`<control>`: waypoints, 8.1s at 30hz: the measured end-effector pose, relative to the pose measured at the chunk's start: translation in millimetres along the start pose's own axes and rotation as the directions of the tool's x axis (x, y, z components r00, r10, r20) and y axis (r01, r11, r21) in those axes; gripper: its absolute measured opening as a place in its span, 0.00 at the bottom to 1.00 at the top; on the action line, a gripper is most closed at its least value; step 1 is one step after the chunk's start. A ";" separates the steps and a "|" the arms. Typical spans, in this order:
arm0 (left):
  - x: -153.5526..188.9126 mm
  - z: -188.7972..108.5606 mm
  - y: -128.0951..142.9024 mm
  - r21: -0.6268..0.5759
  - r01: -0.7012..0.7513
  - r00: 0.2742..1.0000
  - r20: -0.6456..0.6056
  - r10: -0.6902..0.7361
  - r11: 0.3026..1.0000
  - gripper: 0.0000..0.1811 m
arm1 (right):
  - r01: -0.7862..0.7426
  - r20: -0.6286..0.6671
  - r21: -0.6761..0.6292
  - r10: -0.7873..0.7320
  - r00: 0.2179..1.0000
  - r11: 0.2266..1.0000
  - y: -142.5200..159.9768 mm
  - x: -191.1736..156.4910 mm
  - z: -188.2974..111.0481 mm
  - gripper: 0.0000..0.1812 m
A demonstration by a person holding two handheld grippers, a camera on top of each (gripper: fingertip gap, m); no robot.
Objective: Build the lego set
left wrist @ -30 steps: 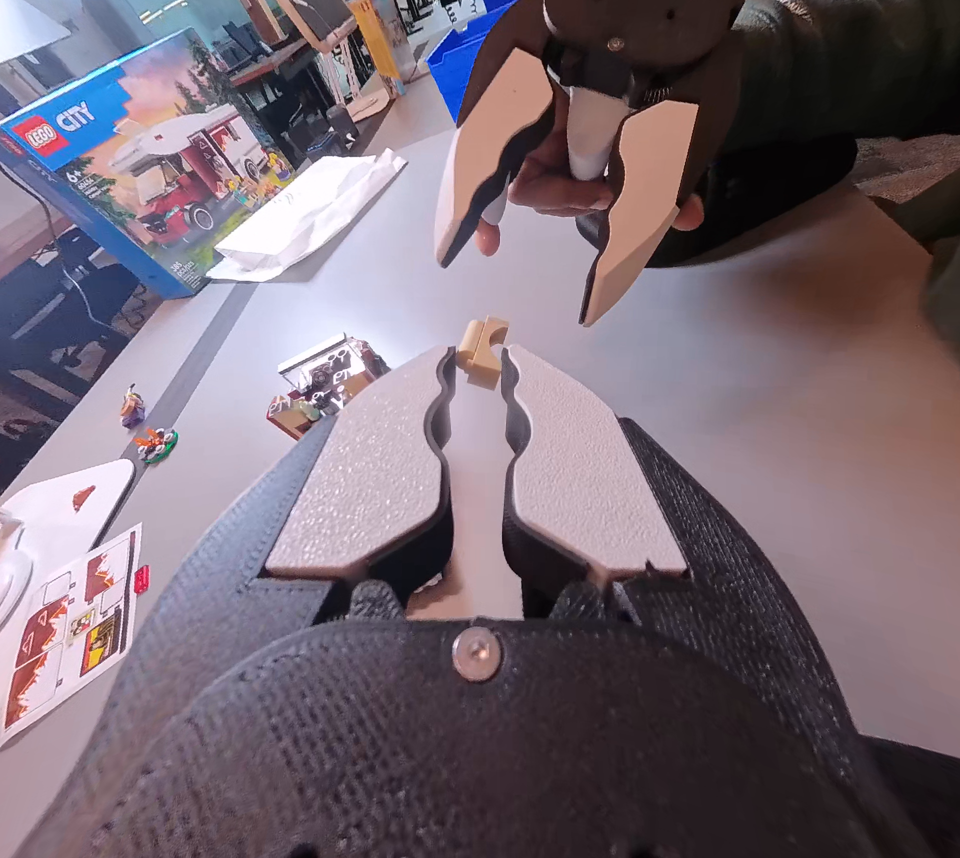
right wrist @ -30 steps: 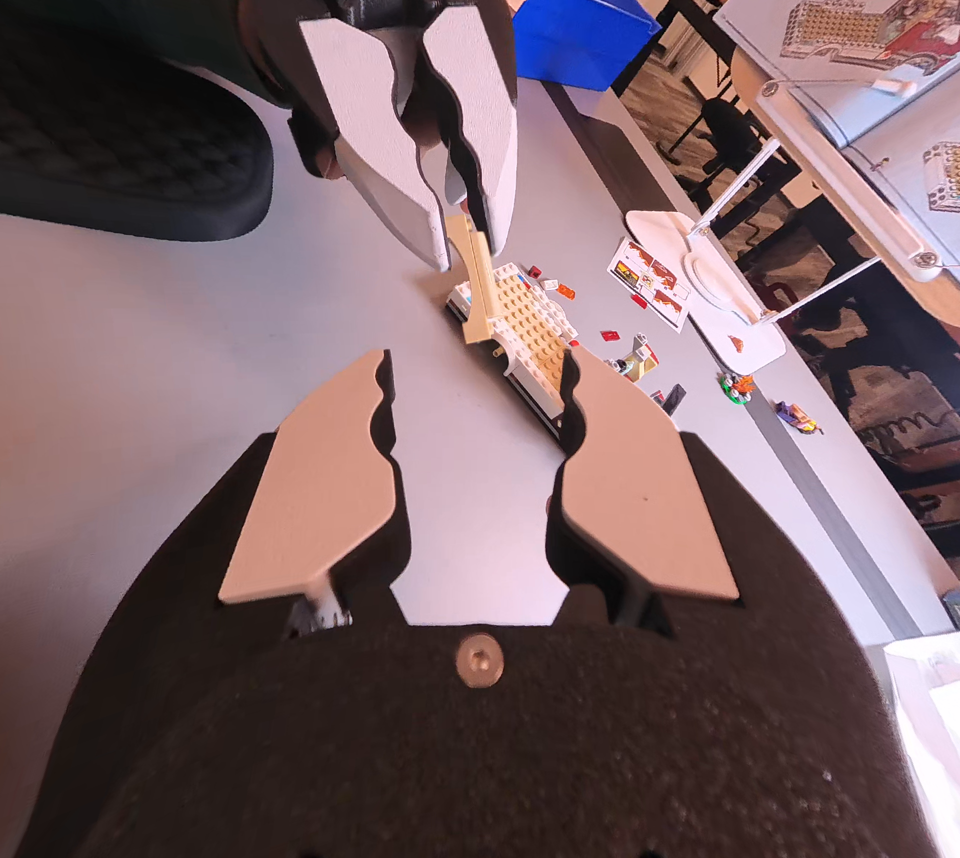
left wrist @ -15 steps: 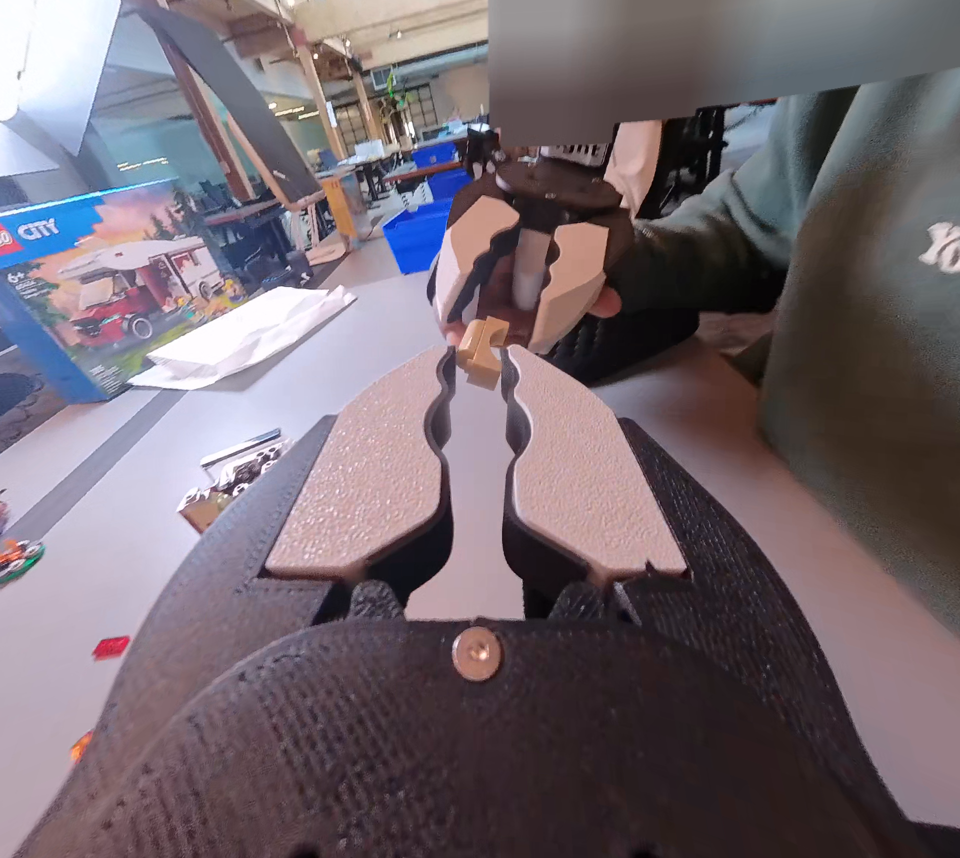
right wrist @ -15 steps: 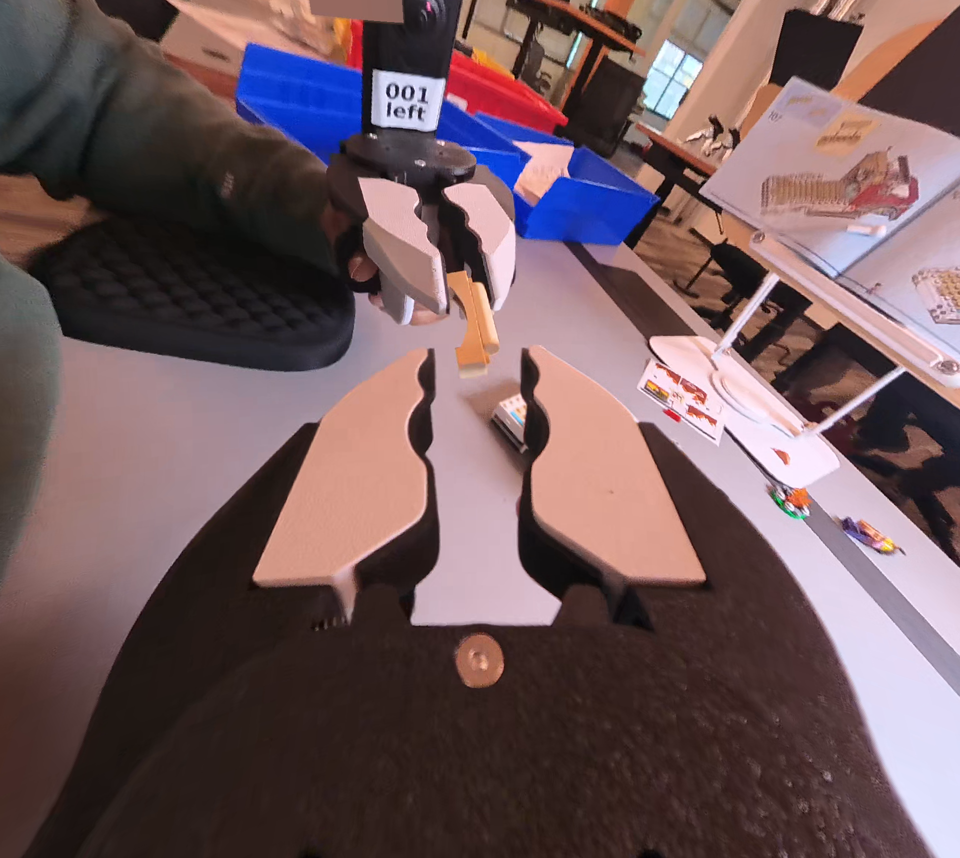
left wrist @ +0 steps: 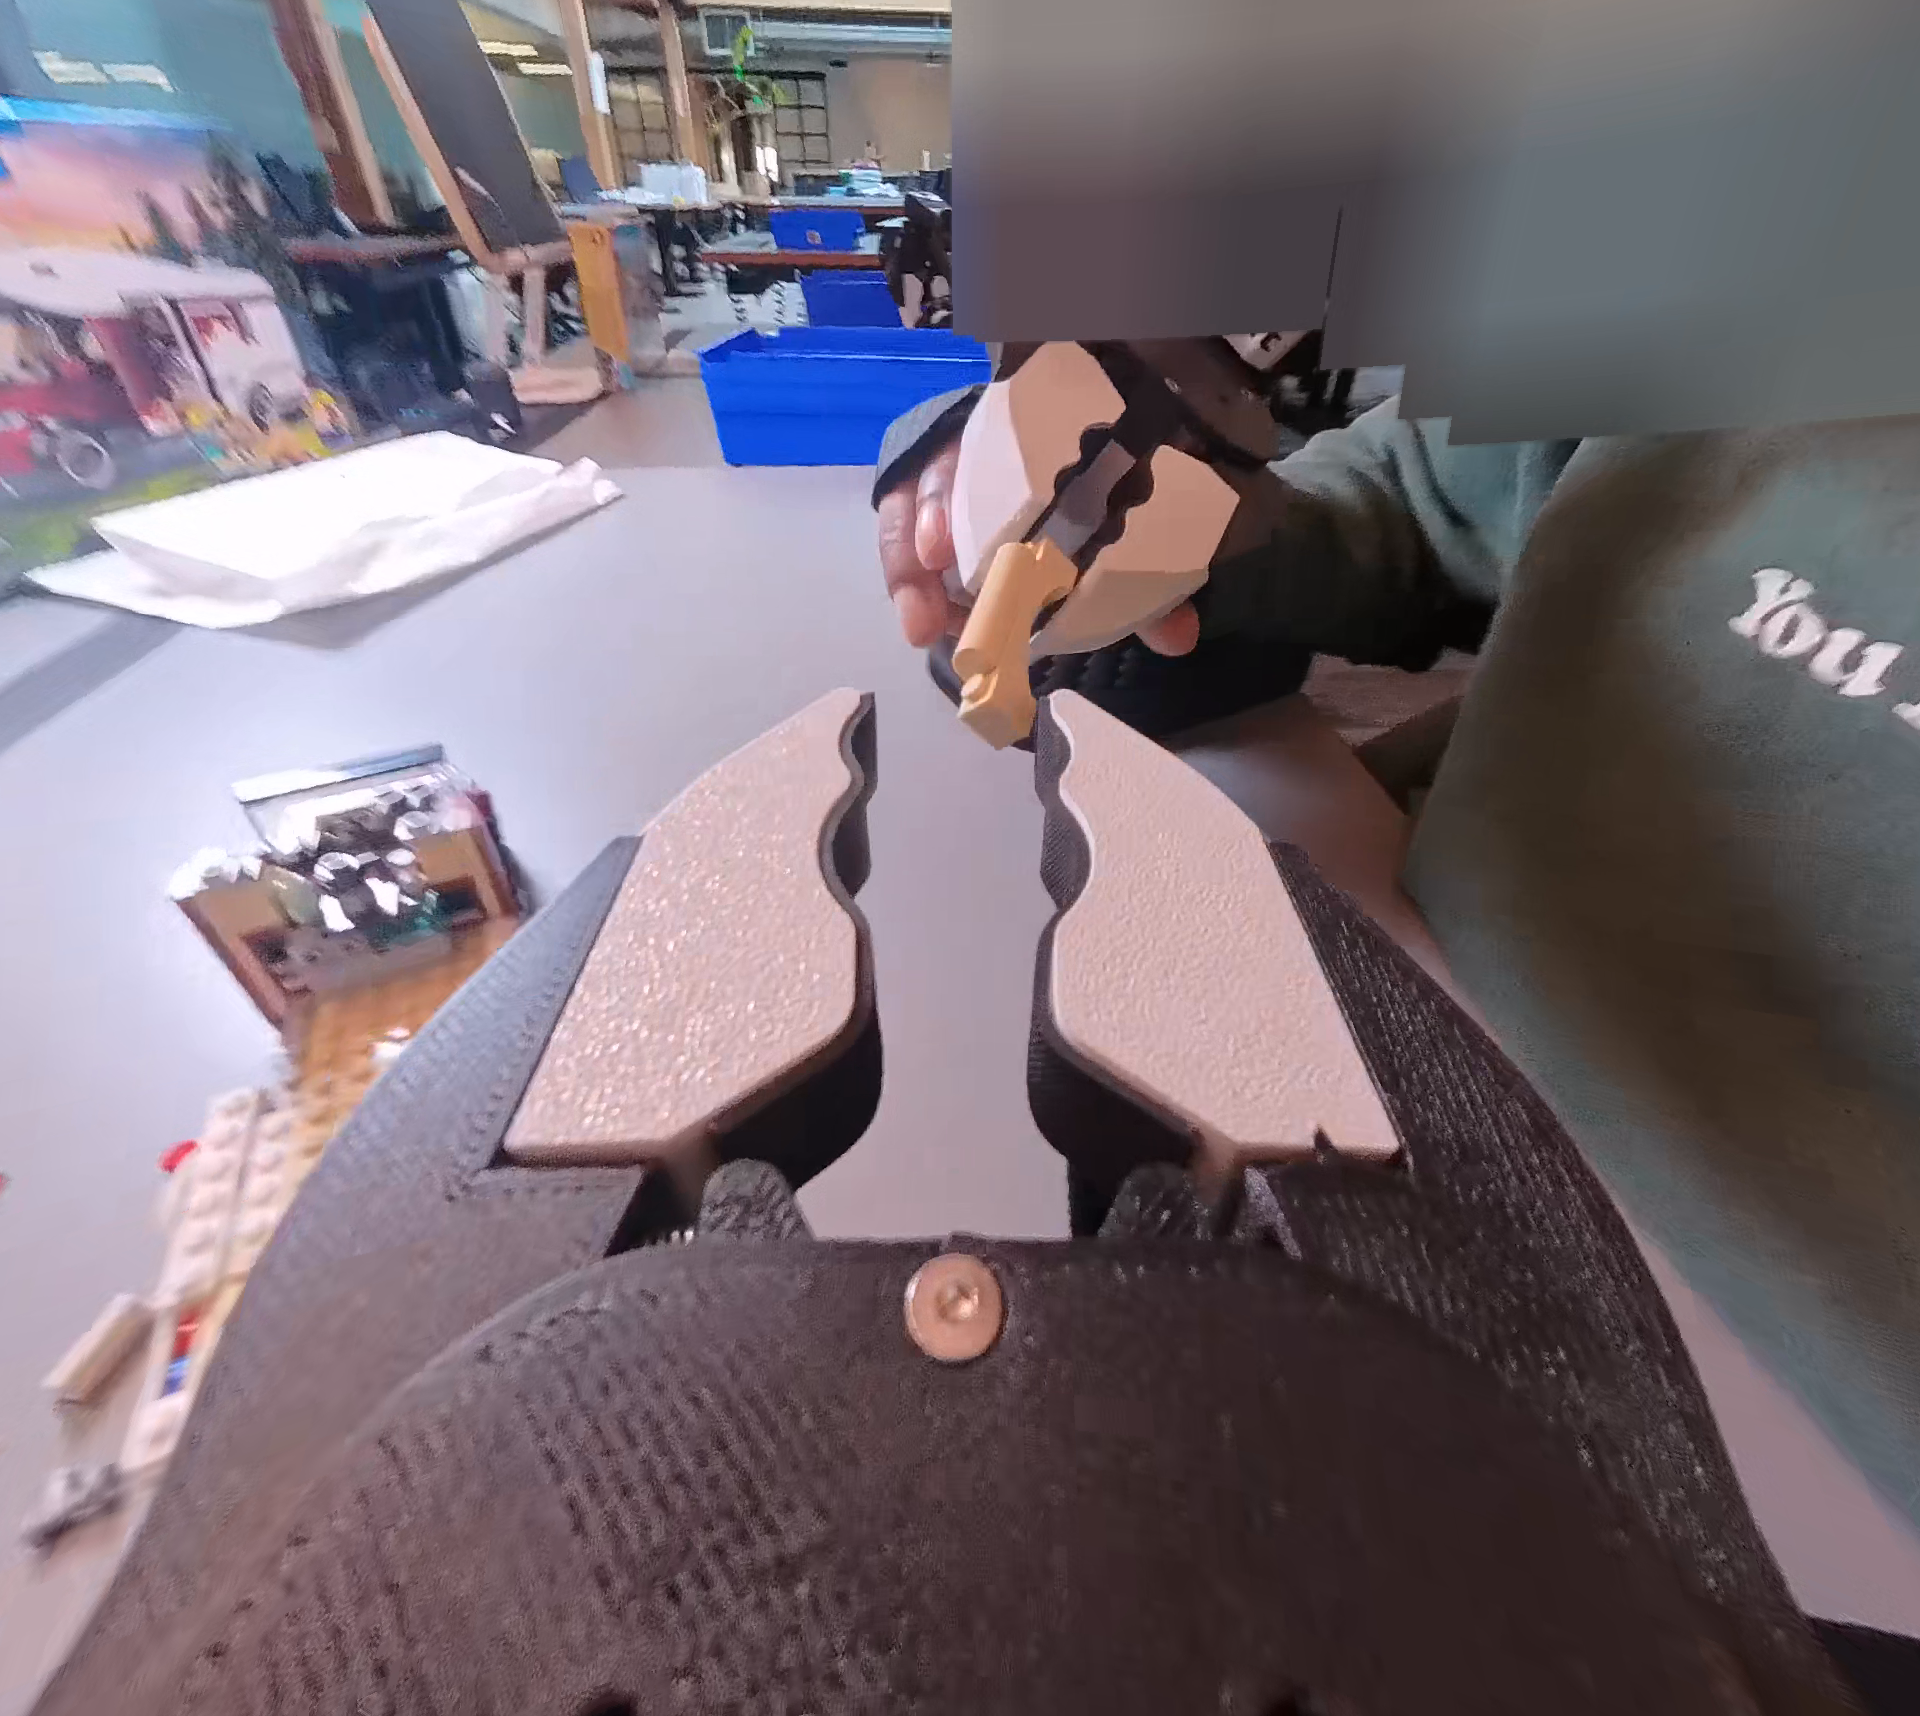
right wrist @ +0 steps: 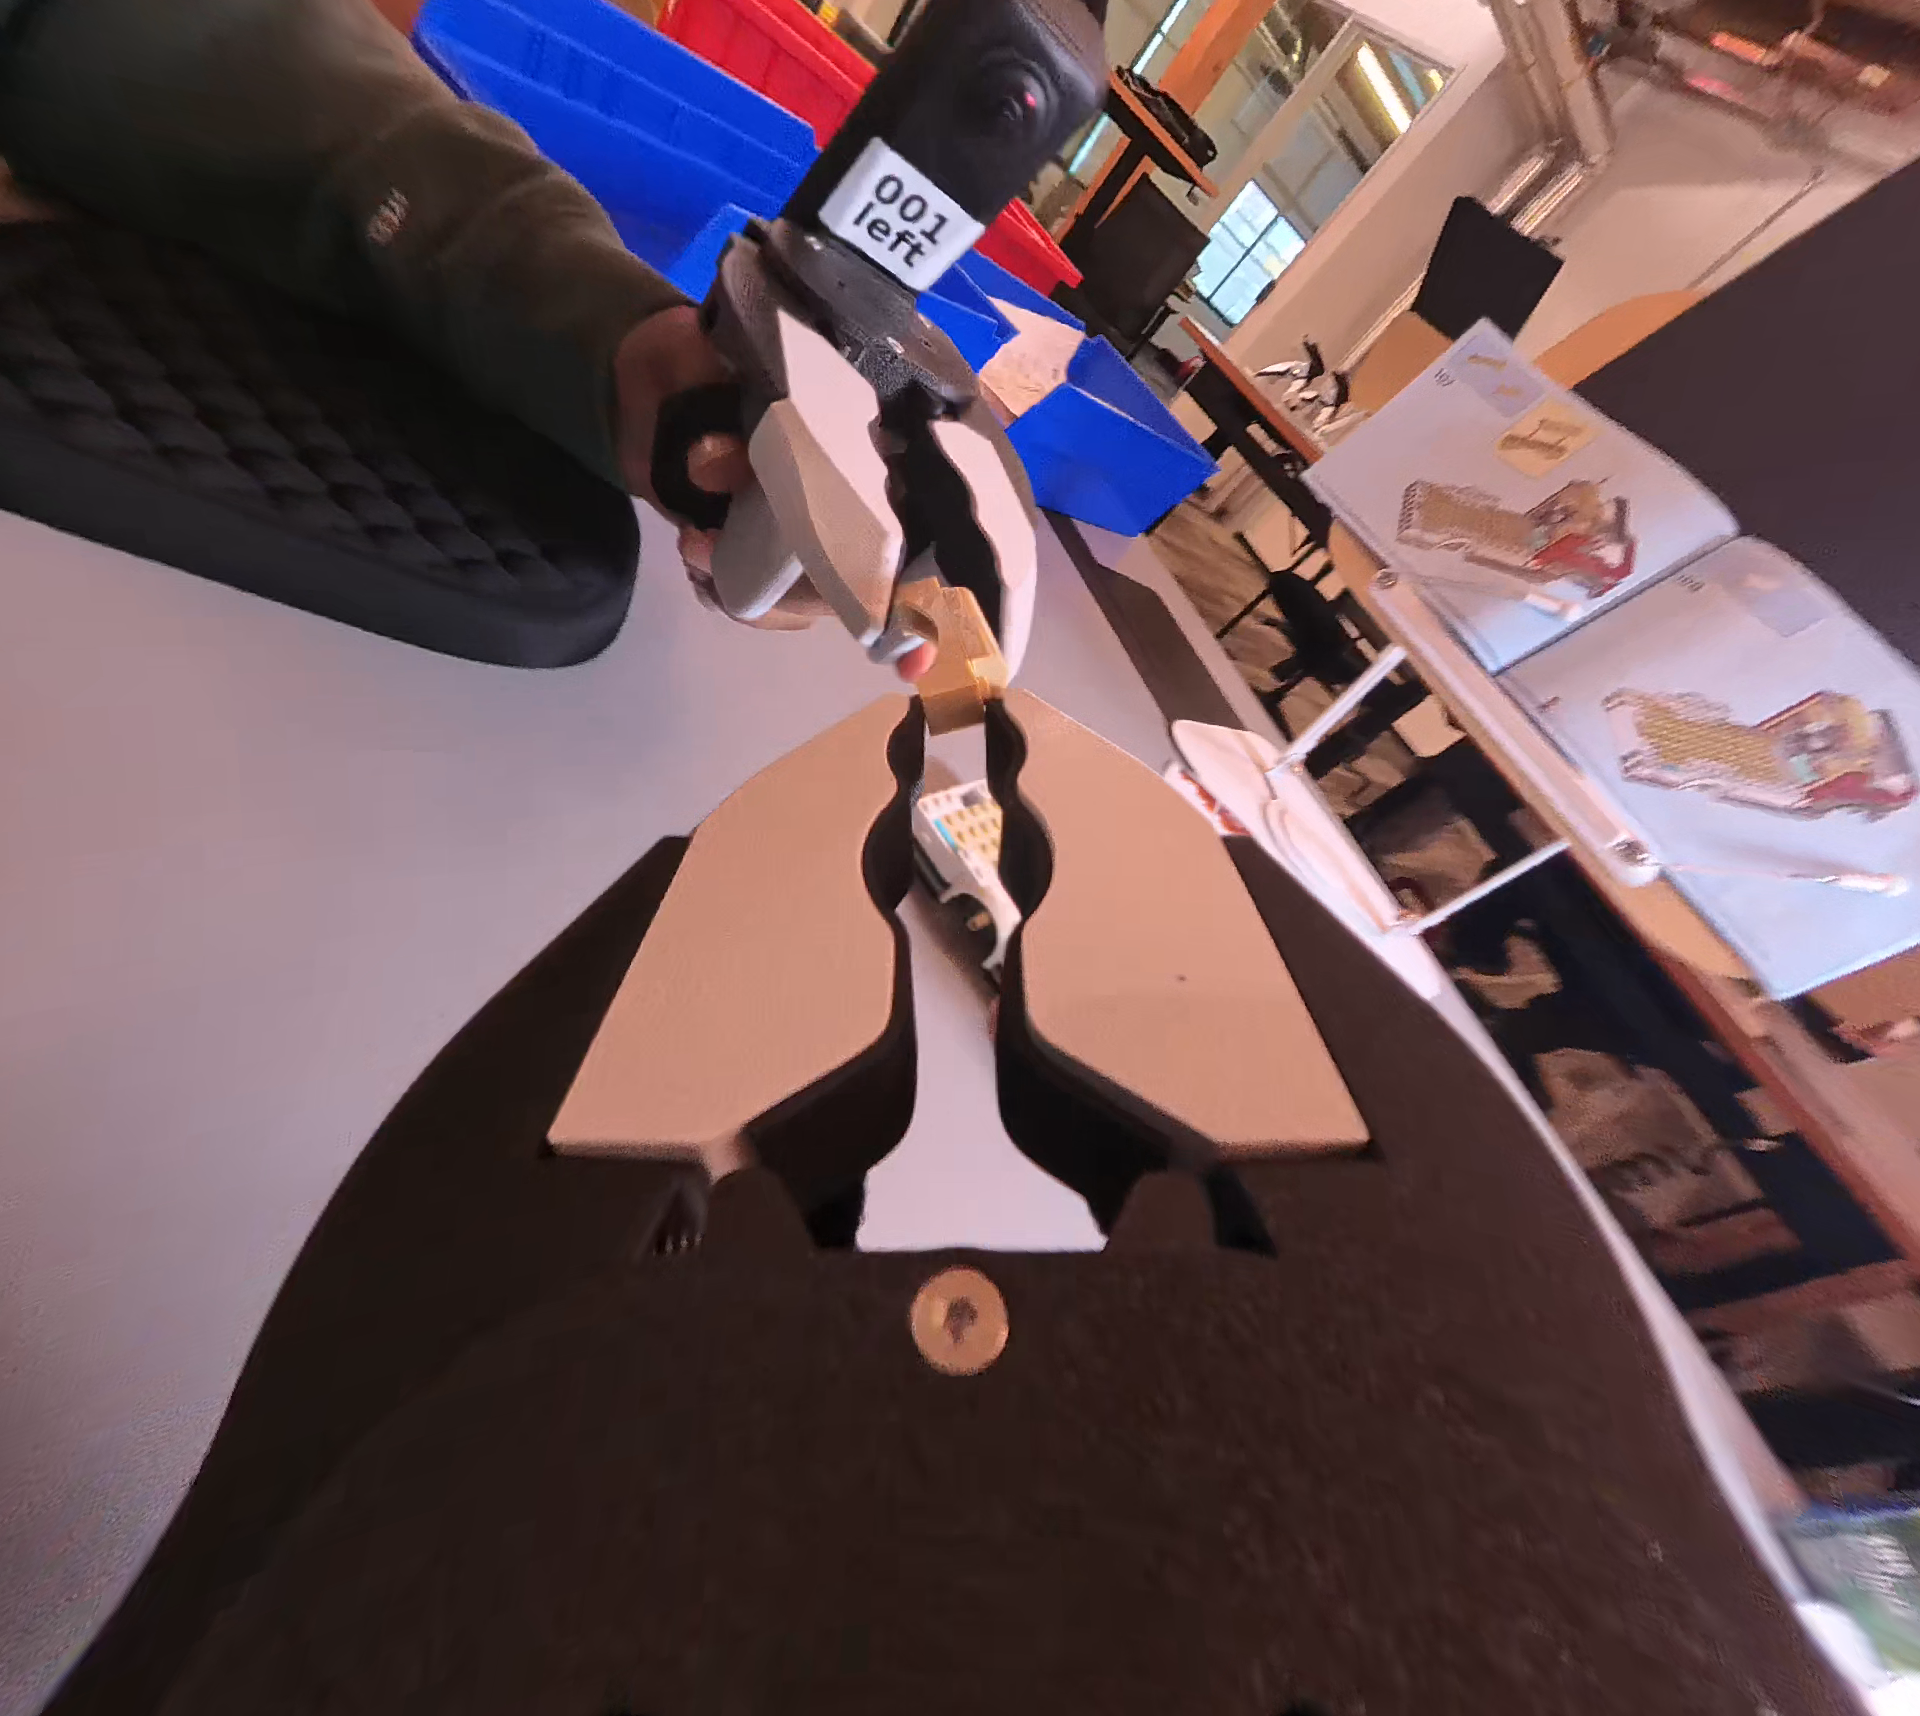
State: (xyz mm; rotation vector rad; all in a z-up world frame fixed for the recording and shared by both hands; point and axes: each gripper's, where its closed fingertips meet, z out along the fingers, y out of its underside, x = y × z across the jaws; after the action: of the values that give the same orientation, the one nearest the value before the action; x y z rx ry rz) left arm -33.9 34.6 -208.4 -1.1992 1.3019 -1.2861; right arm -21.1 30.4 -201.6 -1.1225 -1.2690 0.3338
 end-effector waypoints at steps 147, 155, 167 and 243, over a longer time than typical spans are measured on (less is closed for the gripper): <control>-136.8 22.0 45.8 -0.322 0.068 0.997 -0.008 -0.075 0.944 0.03 | -0.469 0.236 -0.484 0.626 0.743 0.739 119.3 77.3 26.4 0.07; -136.4 24.4 50.0 -0.342 0.064 0.997 -0.016 -0.074 0.938 0.03 | -0.486 0.242 -0.490 0.649 0.721 0.723 126.4 75.4 24.4 0.05; -133.0 25.0 50.8 -0.360 0.066 0.996 -0.028 -0.081 0.931 0.04 | -0.474 0.255 -0.510 0.652 0.714 0.718 127.2 69.7 22.8 0.04; -118.3 15.6 60.3 -0.531 -0.053 0.998 -0.055 0.028 0.846 0.12 | -0.433 0.326 -0.509 0.632 0.703 0.744 123.4 64.8 25.1 0.04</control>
State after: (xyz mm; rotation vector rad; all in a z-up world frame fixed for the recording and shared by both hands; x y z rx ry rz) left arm -8.2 149.4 -271.9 -1.5135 1.7819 -0.9439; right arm 23.1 148.4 -266.2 -1.8674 -1.4493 0.8850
